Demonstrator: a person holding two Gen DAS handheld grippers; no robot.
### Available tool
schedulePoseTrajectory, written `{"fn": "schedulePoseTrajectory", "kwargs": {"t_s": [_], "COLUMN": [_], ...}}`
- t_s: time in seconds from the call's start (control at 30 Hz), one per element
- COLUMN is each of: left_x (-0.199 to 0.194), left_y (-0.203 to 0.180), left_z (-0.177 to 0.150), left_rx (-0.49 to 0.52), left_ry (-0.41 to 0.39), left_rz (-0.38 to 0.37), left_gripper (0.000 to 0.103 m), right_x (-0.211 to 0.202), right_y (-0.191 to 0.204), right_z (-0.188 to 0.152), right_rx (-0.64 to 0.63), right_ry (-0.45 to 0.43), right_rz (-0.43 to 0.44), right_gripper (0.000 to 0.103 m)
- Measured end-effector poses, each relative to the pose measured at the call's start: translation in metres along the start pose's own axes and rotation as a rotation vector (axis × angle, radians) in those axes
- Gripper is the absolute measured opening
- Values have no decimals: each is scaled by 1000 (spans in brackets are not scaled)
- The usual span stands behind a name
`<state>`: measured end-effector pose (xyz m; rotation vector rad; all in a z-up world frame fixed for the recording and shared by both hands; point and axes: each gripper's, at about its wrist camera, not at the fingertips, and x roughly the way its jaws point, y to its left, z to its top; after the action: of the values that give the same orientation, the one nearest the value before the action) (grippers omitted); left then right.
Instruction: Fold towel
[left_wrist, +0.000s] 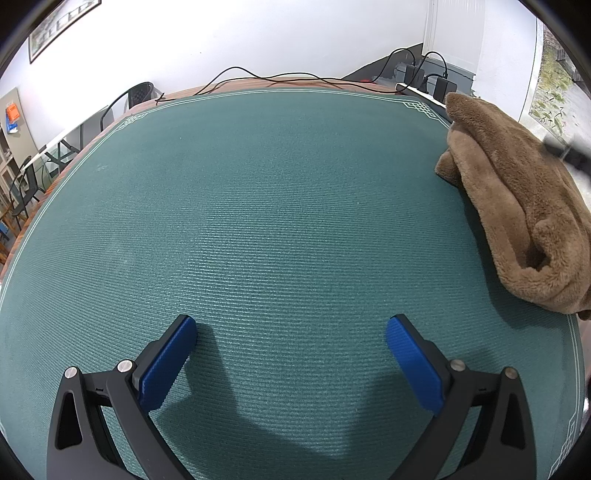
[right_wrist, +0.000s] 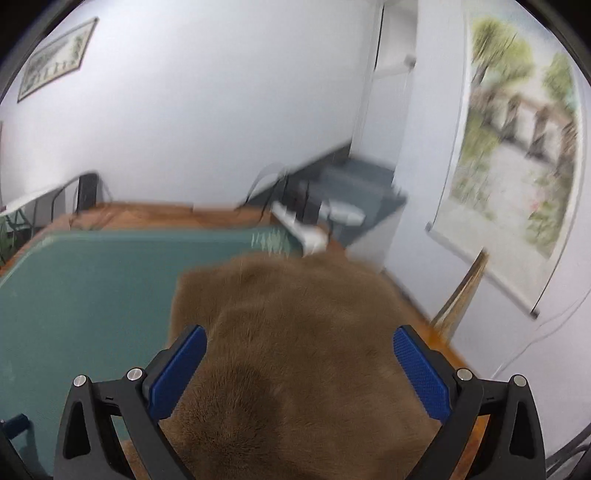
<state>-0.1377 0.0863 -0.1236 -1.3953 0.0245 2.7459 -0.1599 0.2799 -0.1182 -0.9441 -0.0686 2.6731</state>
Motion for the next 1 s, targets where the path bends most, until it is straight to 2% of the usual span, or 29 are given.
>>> {"fn": "schedulePoseTrajectory", "kwargs": {"t_s": [0.33,0.43,0.6,0.8,0.9,1.0], "left_x": [0,0,0,0,0,0], "left_y": [0,1,1,1,1,1], "left_z": [0,0,0,0,0,0], "left_rx": [0,0,0,0,0,-1], "left_ry": [0,0,0,0,0,0], "left_rz": [0,0,0,0,0,0], "left_gripper": [103,103,103,103,103,103], "right_x": [16,18,5,-44,-54,-58], "right_y": [-5,-6,7,19,17,8], "right_z": [-2,-1,8,-5,-14,-19], "right_rx": [26,25,7,-12,-10,7], "right_ry": [-8,-2,61,-60,-72,-93], "right_rz": [89,89,45,93,99,63], "right_gripper": [103,103,103,103,103,103]}}
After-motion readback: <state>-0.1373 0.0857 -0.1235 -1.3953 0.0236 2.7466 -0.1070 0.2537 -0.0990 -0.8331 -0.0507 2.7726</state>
